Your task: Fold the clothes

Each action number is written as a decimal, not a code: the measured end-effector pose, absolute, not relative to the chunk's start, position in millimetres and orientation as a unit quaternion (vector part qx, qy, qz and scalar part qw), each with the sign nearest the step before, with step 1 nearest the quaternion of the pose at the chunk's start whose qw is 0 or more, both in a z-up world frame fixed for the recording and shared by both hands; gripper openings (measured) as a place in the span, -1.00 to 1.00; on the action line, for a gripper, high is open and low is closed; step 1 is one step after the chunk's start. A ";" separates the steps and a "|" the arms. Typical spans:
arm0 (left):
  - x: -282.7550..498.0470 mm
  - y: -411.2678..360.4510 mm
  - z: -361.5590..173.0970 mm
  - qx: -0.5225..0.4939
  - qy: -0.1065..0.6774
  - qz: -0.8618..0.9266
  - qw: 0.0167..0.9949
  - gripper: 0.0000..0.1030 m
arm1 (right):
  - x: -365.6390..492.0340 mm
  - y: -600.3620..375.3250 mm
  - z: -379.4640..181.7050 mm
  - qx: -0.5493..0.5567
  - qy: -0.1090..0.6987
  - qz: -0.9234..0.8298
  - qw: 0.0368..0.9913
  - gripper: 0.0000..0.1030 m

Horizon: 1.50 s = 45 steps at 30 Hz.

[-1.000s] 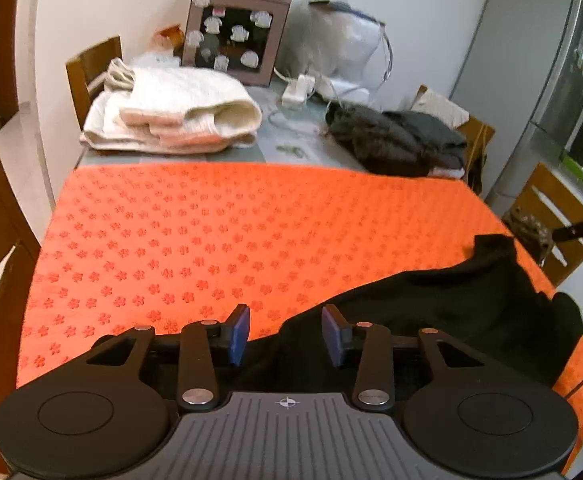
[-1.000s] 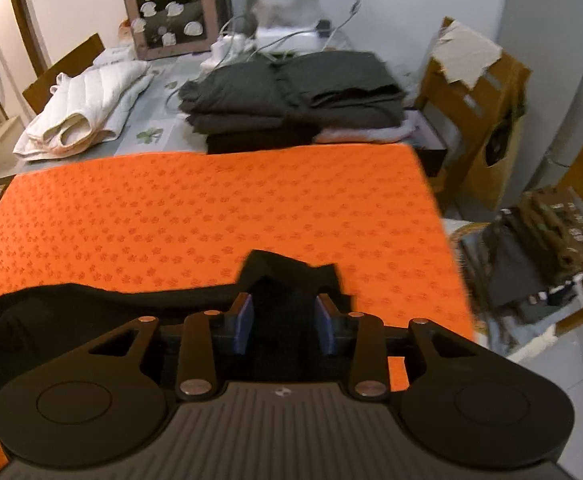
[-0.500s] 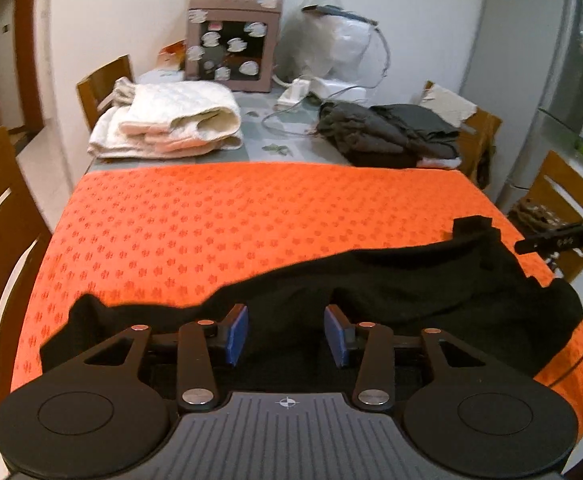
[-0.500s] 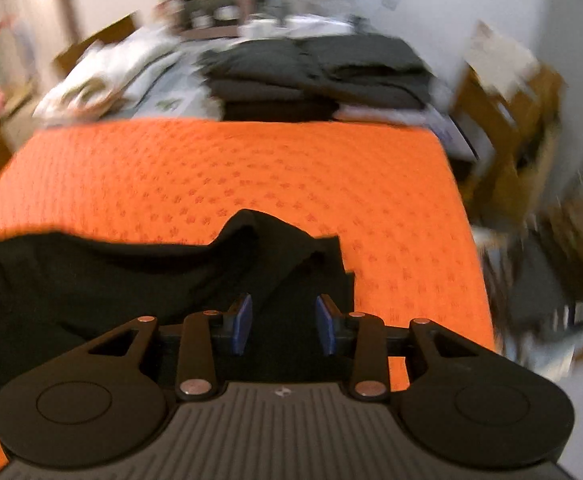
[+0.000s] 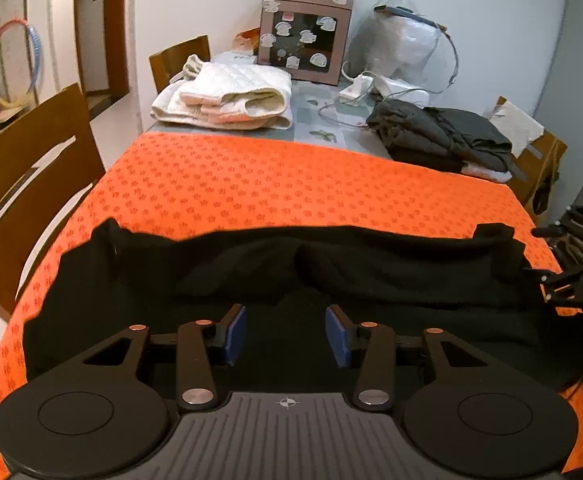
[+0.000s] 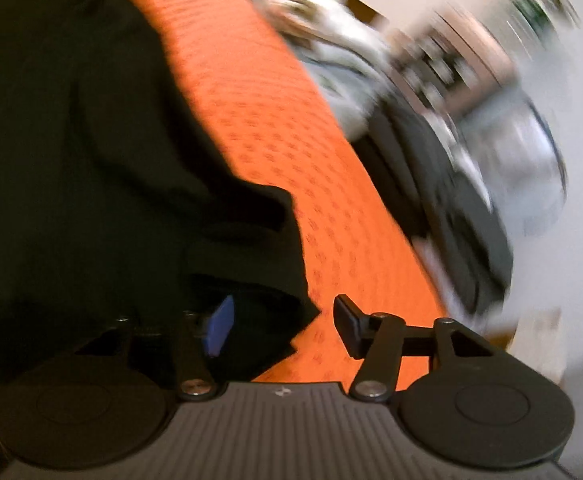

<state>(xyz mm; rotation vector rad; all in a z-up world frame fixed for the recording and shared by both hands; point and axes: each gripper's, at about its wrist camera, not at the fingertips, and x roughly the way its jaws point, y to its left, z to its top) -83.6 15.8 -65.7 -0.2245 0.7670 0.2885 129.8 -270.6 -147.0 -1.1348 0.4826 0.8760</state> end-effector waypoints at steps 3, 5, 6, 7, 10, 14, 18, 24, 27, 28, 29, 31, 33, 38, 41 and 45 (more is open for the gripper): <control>-83.9 6.3 -67.7 -0.111 0.372 0.148 0.909 -0.08 | 128.3 -264.7 -152.3 -0.552 0.192 0.425 0.691 0.12; -82.9 3.1 -68.7 -0.112 0.372 0.153 0.909 -0.08 | 127.3 -260.7 -155.9 -0.576 0.174 0.443 0.665 -0.42; -82.6 1.9 -69.2 -0.113 0.371 0.156 0.908 -0.08 | 128.2 -259.1 -155.8 -0.581 0.171 0.449 0.657 -0.82; -82.0 1.2 -69.7 -0.113 0.371 0.159 0.908 -0.08 | 131.0 -258.5 -151.9 -0.574 0.176 0.453 0.659 -0.85; -79.9 0.1 -71.7 -0.110 0.371 0.168 0.907 -0.08 | 140.7 -265.3 -120.4 -0.497 0.211 0.474 0.696 -0.87; -74.4 1.1 -77.5 -0.095 0.376 0.178 0.904 -0.08 | 154.0 -299.8 -86.1 -0.344 0.290 0.488 0.748 -0.88; -60.3 -1.7 -89.7 -0.040 0.389 0.183 0.902 -0.07 | 166.9 -337.6 -54.5 -0.177 0.363 0.485 0.776 -0.88; -37.0 -1.5 -101.0 0.001 0.390 0.170 0.905 -0.07 | 184.1 -394.1 -9.8 0.077 0.445 0.451 0.770 -0.88; -26.2 -2.4 -103.4 0.018 0.386 0.158 0.909 -0.07 | 181.6 -417.8 -3.7 0.174 0.448 0.437 0.760 -0.88; -22.4 -2.9 -104.5 0.024 0.385 0.153 0.910 -0.07 | 181.7 -423.9 -1.6 0.204 0.447 0.433 0.756 -0.88; -18.0 -3.3 -105.7 0.029 0.384 0.150 0.911 -0.07 | 182.0 -428.7 -0.8 0.231 0.445 0.427 0.752 -0.88; -9.1 -3.5 -107.8 0.032 0.381 0.143 0.913 -0.07 | 183.0 -437.3 -2.0 0.282 0.445 0.413 0.743 -0.88; -0.7 -4.4 -109.1 0.031 0.376 0.138 0.916 -0.09 | 183.7 -444.3 -9.6 0.327 0.453 0.393 0.730 -0.88; 1.0 -15.8 -106.8 0.057 0.363 0.107 0.924 -0.89 | 184.8 -463.5 -56.0 0.430 0.484 0.306 0.698 -0.88; -9.6 -18.4 -106.2 0.058 0.367 0.101 0.923 -0.93 | 183.4 -473.3 -90.9 0.471 0.497 0.242 0.688 -0.87; -26.6 -13.1 -107.8 0.038 0.380 0.116 0.917 -0.91 | 185.1 -472.2 -123.8 0.439 0.517 0.169 0.715 -0.78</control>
